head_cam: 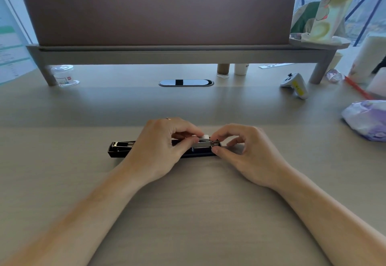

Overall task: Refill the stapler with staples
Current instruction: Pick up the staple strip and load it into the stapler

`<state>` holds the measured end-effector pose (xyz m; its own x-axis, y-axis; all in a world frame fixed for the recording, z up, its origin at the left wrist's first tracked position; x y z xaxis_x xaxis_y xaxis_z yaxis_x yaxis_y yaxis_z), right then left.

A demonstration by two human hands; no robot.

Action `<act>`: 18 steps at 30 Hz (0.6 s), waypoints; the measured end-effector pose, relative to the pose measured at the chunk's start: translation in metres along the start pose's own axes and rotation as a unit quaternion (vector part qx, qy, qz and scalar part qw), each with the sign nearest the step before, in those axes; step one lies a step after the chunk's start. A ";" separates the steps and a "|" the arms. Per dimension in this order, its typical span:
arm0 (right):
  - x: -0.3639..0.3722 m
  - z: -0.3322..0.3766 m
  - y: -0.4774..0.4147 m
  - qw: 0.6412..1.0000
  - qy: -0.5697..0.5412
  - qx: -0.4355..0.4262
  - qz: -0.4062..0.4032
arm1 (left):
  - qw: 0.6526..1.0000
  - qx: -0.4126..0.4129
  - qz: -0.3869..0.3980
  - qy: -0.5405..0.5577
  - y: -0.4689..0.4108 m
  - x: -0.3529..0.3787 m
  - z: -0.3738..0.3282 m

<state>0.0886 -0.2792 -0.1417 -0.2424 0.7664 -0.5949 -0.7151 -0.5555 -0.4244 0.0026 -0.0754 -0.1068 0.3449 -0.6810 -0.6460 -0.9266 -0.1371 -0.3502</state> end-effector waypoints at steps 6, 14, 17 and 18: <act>-0.001 0.001 0.000 1.000 -0.008 0.011 -0.005 | 1.000 0.011 0.001 0.000 0.000 0.001 0.002; -0.002 0.003 0.000 1.000 -0.005 0.018 -0.004 | 1.000 0.026 -0.007 0.000 0.000 0.001 0.003; -0.002 0.003 0.000 1.000 -0.004 0.021 -0.006 | 1.000 0.027 -0.001 -0.002 0.000 0.001 0.002; -0.002 0.003 0.000 1.000 -0.003 0.020 -0.005 | 1.000 0.029 0.000 -0.004 0.000 0.002 0.003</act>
<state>0.0866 -0.2796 -0.1384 -0.2390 0.7745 -0.5857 -0.7438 -0.5338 -0.4023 0.0034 -0.0746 -0.1096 0.3463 -0.6759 -0.6506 -0.9164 -0.0953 -0.3888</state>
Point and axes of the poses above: each hand's wrist, its own y-axis away from the middle knuckle, its own x-axis out of the palm, z = x × y, the point moved 1 cm from there along -y, towards the middle knuckle, and after that the axes turned 5 degrees about -x, right-handed, at the moved point
